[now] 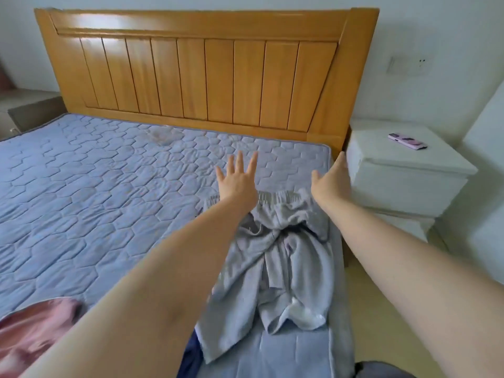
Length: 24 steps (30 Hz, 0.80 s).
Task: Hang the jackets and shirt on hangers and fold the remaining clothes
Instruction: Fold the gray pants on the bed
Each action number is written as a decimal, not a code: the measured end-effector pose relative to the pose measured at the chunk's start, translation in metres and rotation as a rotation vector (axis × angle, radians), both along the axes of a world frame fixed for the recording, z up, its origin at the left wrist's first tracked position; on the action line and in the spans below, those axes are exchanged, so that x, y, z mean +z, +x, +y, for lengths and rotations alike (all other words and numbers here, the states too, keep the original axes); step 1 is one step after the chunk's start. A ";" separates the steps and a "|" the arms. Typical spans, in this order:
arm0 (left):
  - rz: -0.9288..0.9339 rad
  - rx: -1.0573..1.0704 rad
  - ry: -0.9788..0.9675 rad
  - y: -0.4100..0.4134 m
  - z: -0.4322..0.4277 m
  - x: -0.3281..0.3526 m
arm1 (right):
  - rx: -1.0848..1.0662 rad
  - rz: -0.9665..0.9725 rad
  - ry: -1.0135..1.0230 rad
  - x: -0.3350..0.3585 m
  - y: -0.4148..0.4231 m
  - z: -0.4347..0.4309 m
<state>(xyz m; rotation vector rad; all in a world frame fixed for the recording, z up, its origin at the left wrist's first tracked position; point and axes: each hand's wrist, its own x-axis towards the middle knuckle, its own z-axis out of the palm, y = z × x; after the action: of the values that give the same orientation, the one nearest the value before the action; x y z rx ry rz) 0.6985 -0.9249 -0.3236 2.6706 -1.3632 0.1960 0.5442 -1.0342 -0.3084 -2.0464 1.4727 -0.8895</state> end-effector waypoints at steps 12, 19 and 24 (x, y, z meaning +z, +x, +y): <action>0.313 -0.218 0.367 -0.078 0.060 -0.228 | 0.465 0.789 0.350 -0.229 -0.067 0.063; 0.182 -0.306 0.329 -0.061 0.086 -0.233 | 0.064 0.386 0.056 -0.240 -0.096 0.066; 0.178 0.049 0.226 -0.060 0.089 -0.210 | -0.581 -0.277 0.150 -0.216 -0.127 0.046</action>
<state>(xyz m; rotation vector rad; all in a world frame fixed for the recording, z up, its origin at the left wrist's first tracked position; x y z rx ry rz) 0.6386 -0.8360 -0.5339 2.8220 -1.3382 -0.1986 0.4176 -0.9883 -0.5247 -1.3316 1.9324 -1.1786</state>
